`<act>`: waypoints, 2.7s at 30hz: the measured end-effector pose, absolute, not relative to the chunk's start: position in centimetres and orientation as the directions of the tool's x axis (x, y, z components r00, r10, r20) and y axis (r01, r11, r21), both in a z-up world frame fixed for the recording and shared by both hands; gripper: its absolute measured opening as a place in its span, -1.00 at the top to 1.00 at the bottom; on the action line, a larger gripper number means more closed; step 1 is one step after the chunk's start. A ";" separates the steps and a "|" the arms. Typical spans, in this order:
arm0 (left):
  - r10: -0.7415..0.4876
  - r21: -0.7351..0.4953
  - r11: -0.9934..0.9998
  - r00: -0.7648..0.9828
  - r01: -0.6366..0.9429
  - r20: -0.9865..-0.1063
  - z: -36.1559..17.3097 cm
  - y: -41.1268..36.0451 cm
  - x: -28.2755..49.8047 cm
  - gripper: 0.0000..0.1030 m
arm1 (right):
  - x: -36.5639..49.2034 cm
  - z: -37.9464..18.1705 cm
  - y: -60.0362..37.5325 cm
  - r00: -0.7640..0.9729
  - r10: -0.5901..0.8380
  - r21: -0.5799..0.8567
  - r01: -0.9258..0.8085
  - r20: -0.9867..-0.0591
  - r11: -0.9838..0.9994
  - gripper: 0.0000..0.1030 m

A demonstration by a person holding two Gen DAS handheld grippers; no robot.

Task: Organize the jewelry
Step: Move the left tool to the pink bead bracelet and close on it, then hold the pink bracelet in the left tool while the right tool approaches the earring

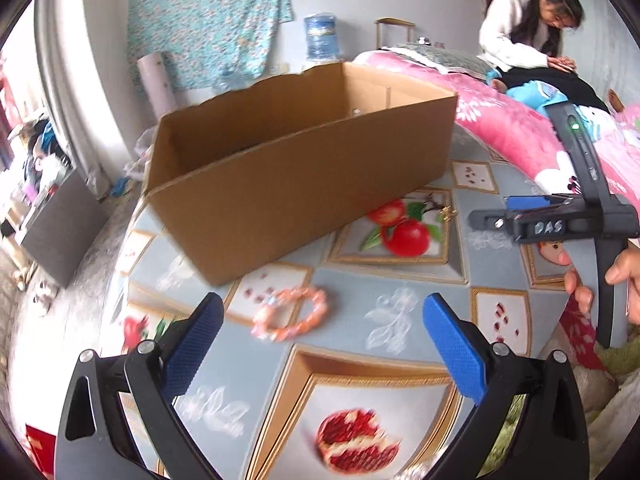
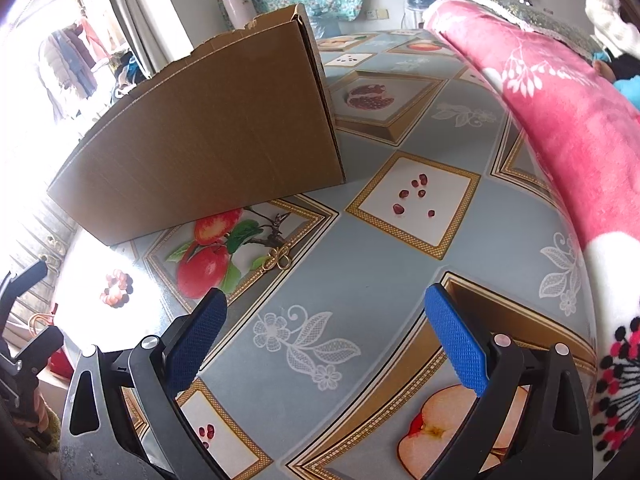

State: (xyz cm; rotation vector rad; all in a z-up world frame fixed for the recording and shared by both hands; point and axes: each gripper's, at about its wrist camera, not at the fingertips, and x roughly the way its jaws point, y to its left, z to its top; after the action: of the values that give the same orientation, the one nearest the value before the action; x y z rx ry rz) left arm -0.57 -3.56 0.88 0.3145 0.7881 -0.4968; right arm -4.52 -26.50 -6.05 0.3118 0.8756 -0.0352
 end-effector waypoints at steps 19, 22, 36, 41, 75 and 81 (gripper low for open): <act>-0.321 -0.023 0.873 0.539 0.487 -0.779 -2.2 -1.6 3.1 -0.42 | -4.9 -6.1 -26.0 0.661 0.098 0.246 0.135 -0.744 0.960 -0.84; -0.287 0.032 0.877 0.577 0.478 -0.765 -1.9 -1.4 3.5 -0.40 | -5.0 -6.1 -25.8 0.661 0.094 0.246 0.140 -0.745 0.959 -0.84; -0.228 0.062 0.858 0.487 0.510 -0.843 -4.3 -1.8 6.0 0.56 | -4.6 -6.0 -26.2 0.653 0.100 0.265 0.159 -0.751 0.951 -0.84; -0.250 0.065 0.827 0.469 0.558 -0.847 -4.4 -2.5 5.8 0.58 | -4.6 -6.0 -26.2 0.654 0.100 0.271 0.165 -0.750 0.949 -0.84; -0.248 0.098 0.811 0.490 0.577 -0.835 -4.4 -3.2 3.6 0.83 | -6.9 -5.3 -21.6 0.600 0.129 0.125 -0.049 -0.790 0.991 0.20; -0.254 0.092 0.812 0.490 0.577 -0.834 -4.4 -3.1 3.6 0.83 | -7.7 -5.2 -20.6 0.574 0.149 0.114 -0.097 -0.805 0.989 0.26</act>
State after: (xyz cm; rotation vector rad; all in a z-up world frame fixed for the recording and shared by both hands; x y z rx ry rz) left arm 3.57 -3.05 -4.39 0.3869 0.9306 -0.5197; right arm -7.74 -20.63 -5.16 0.0594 0.9488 0.1444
